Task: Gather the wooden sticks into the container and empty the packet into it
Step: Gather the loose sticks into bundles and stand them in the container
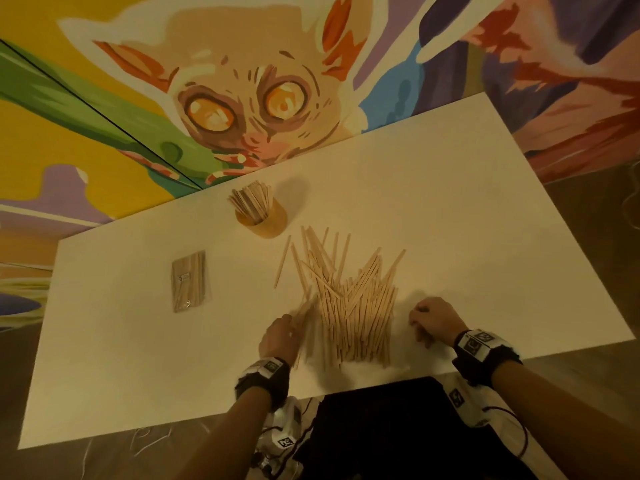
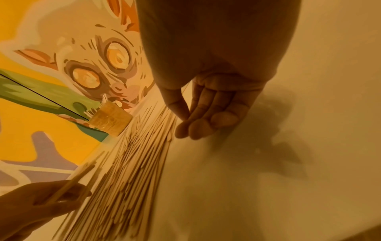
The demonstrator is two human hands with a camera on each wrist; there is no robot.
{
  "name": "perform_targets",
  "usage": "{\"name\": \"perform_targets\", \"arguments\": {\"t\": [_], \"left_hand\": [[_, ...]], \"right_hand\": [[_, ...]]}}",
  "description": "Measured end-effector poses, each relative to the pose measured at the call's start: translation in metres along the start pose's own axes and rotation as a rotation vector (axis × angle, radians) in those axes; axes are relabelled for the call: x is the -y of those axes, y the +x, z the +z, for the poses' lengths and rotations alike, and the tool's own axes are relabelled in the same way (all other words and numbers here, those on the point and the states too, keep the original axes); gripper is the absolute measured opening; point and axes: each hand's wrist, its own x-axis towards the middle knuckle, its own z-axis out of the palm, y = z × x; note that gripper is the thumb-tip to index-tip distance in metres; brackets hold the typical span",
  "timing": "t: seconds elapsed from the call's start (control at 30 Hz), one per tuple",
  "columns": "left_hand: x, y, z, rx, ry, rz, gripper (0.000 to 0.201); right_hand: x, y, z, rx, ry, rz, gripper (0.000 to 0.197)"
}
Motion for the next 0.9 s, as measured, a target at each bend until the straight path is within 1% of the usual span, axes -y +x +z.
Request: {"name": "perform_targets", "arguments": {"t": [0.1, 0.17, 0.3, 0.4, 0.5, 0.6, 0.73, 0.8, 0.9], "left_hand": [[-0.02, -0.01, 0.005, 0.058, 0.113, -0.001, 0.046], [-0.024, -0.014, 0.007, 0.054, 0.159, 0.004, 0.051], [-0.02, -0.013, 0.006, -0.001, 0.179, 0.012, 0.035], [-0.018, -0.01, 0.004, 0.007, 0.221, 0.052, 0.028], [-0.019, -0.008, 0.001, 0.053, 0.332, 0.113, 0.029], [-0.022, -0.006, -0.003, 0.113, 0.499, 0.195, 0.029], [-0.019, -0.002, -0.003, 0.129, 0.685, 0.294, 0.033], [-0.014, 0.0, -0.005, 0.119, 0.717, 0.326, 0.034], [-0.008, 0.001, -0.006, 0.108, 0.682, 0.367, 0.036]], "right_hand": [[0.0, -0.001, 0.0, 0.003, 0.004, 0.005, 0.026], [0.0, -0.001, 0.0, -0.005, 0.005, 0.004, 0.026], [0.001, -0.002, 0.0, -0.012, 0.004, 0.013, 0.026], [0.002, -0.002, 0.0, -0.014, -0.004, 0.018, 0.025], [0.004, -0.002, 0.001, -0.014, -0.02, 0.025, 0.025], [0.006, -0.001, 0.001, -0.009, -0.038, 0.037, 0.026], [0.007, -0.001, -0.002, 0.016, -0.045, 0.039, 0.025], [0.008, -0.001, -0.002, 0.023, -0.046, 0.037, 0.024], [0.008, -0.001, -0.004, 0.022, -0.036, 0.036, 0.023]]}}
